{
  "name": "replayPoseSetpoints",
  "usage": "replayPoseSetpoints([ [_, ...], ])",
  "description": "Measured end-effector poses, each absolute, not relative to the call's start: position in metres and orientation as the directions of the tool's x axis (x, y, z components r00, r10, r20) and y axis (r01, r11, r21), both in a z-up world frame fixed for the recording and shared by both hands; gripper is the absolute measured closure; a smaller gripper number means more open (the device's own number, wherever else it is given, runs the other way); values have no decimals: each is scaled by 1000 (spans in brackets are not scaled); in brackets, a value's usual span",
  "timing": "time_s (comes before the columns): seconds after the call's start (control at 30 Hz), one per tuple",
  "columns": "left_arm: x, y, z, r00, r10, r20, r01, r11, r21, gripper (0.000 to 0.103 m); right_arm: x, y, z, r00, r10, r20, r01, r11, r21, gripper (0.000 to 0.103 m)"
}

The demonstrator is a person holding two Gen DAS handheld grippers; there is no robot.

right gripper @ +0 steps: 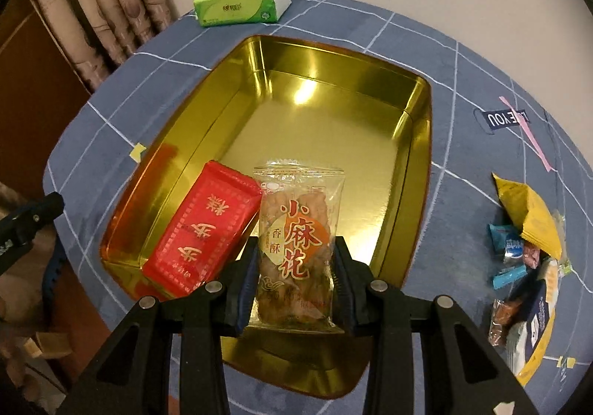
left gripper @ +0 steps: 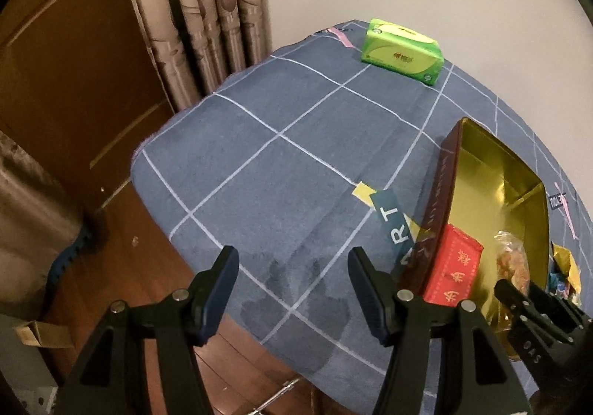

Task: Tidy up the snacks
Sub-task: 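Lower the twisted-snack bag into the gold tin and open the right gripper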

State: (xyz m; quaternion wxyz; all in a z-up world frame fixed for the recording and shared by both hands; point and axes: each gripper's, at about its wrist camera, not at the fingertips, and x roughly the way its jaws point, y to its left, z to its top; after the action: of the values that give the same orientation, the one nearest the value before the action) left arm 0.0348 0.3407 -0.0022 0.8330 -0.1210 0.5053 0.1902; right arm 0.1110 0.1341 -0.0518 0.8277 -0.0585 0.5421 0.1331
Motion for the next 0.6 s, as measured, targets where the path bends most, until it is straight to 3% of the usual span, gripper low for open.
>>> replayPoseSetpoints([
  [0.6,37,336,-6,411,180,-894,-422,907,-12,40,112,146,-59,353,162,-921,-325,945,41,63],
])
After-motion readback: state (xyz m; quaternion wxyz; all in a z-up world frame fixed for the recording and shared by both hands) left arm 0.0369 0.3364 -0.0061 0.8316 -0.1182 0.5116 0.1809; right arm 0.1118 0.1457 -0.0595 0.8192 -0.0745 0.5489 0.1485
